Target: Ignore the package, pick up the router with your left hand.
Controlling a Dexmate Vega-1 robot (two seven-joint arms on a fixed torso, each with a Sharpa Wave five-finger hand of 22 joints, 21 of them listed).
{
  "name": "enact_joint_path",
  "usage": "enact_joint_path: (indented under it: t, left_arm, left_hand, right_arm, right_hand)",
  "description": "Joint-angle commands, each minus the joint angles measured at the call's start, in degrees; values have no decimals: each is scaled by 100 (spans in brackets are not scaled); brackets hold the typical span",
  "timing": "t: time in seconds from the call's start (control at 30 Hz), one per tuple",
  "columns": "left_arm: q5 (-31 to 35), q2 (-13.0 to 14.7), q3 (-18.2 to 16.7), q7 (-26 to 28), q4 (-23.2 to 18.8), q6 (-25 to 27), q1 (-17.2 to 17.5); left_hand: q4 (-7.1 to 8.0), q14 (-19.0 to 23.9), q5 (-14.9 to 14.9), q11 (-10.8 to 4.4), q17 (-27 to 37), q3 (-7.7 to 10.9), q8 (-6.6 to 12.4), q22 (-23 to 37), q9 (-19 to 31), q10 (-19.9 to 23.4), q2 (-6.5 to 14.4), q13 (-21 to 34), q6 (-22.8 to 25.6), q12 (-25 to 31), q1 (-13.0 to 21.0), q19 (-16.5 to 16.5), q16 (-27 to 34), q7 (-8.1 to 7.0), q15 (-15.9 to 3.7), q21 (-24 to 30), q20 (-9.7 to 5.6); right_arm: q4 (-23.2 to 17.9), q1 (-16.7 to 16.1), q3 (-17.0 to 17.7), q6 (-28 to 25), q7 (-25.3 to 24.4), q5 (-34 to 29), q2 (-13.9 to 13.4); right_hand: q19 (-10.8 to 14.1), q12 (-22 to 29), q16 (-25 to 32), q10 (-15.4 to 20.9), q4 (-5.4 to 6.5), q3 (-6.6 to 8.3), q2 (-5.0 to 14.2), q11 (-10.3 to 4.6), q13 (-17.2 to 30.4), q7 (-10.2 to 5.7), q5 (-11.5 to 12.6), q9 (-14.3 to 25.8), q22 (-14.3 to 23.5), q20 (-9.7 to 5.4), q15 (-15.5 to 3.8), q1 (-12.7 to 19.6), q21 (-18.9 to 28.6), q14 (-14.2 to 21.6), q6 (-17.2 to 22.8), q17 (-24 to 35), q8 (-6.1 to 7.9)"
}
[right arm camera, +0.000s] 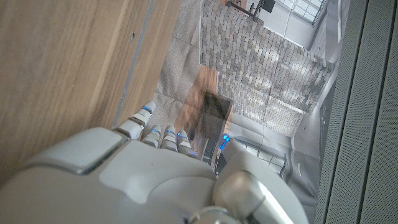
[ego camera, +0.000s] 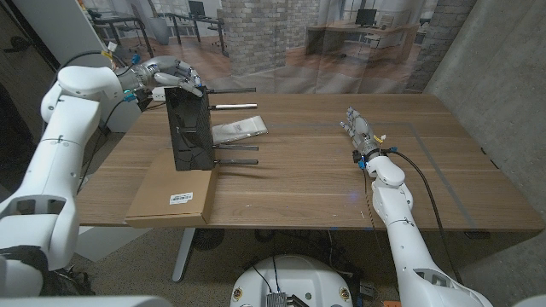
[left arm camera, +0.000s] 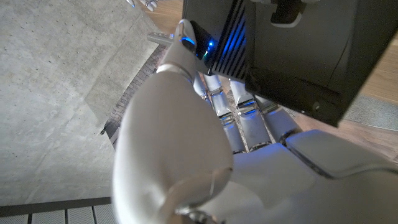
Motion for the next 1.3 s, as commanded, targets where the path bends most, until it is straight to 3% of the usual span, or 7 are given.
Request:
enact_joint_path:
  t: [0.03,1.3]
  left_arm:
    - [-236,-131,-97,60,10,-59,5]
    - [-635,-454,-422,487,-296,-112,202]
  left_hand:
    - [191,850,38,-25,26,246,31,11,-9,87,748,43,31,-41,744,-44,-1,50,-1300,47,-94]
    - [193,885,75,0,166,347,143,-1,-91,201,692,135,52,-229,738,-178,-48,98,-1237,170,-39]
  right_arm:
    - [-4,-17,14,26,-12,-4,14]
    - [-67,-91,43,77,-10,4,41]
  right_hand:
    - [54,39,15,22,-39,-5,234,51,29,29,42,26,13,-74,21,26,20,-20,12,8,42]
    - [52,39,14,21,-49,-8,238,54,29,32,43,26,13,-77,18,40,18,-22,12,6,42]
